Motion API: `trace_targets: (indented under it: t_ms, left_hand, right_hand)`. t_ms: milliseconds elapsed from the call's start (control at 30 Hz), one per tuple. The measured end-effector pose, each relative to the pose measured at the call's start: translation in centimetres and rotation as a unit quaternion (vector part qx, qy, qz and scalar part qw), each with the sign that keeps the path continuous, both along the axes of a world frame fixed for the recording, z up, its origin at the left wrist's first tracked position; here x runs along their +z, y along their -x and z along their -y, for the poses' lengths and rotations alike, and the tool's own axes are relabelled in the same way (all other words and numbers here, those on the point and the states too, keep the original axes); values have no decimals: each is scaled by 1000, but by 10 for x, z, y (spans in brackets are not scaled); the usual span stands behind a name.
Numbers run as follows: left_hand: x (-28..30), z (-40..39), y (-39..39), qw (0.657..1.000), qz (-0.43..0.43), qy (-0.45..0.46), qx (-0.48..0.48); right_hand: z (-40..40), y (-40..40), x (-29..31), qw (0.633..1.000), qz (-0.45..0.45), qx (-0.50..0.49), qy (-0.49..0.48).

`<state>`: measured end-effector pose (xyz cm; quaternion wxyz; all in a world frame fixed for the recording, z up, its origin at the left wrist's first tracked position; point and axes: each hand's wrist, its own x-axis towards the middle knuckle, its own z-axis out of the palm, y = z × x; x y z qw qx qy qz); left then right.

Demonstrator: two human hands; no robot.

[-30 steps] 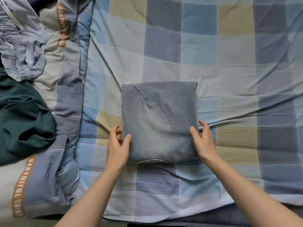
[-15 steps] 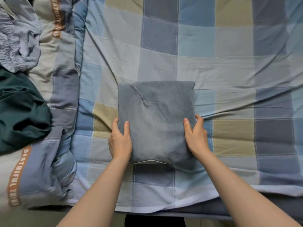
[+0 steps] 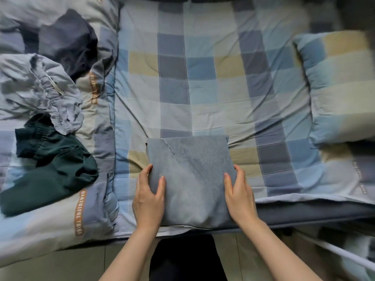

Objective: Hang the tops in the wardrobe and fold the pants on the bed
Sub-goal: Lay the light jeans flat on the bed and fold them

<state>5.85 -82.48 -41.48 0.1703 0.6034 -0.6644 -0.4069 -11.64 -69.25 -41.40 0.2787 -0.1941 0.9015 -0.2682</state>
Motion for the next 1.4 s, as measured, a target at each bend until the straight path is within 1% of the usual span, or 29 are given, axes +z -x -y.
trace_targets:
  t_ms: [133,267,333,400,533,600,667,733,767,833,933,1067,1200,1233,1333,1400]
  left_hand:
    - [86,-8,-7,994,-12,72,-87]
    - [156,-24,-16,982,-50,105,-147]
    - [177,-33,-20,978,-62,114,-162]
    - [205,-52,-19,969,-91,115,-198]
    - [244,-91,-12,950,-150,96,-258]
    - [263,-116,-7,938,-178,65,-290]
    - [280,-144,-3,927,-204,25,-315]
    - [294,-176,0,911,-219,4,-349]
    - [301,-201,2,898,-225,1,-378]
    - [309,-232,4,878,-239,-13,-414]
    - [325,-310,4,841,-253,-20,-478]
    - [343,-412,-12,794,-269,-59,-541]
    - [359,-515,-44,730,-308,-70,-606]
    - [361,-547,-55,709,-315,-76,-627]
    - [366,-609,-80,655,-336,-95,-671]
    - [367,-650,-100,617,-333,-117,-703]
  right_hand:
    - [-17,-23,86,998,-50,-21,26]
    - [-49,-50,162,988,-136,-61,44]
    - [-61,-60,182,982,-167,-71,49]
    - [-90,-75,213,972,-202,-113,47]
    - [-150,-101,254,946,-234,-209,85]
    - [-184,-115,269,931,-240,-257,103]
    - [-220,-132,281,917,-244,-300,102]
    - [-254,-151,293,898,-262,-341,92]
    - [-280,-164,301,883,-276,-370,87]
    - [-311,-181,312,865,-289,-403,78]
    - [-382,-220,331,820,-319,-472,57]
    - [-471,-274,352,760,-349,-547,22]
    - [-558,-336,371,697,-381,-607,-7]
    - [-583,-357,374,677,-392,-623,-17]
    - [-625,-403,382,629,-400,-666,-38]
    - [-649,-438,384,583,-403,-703,-52]
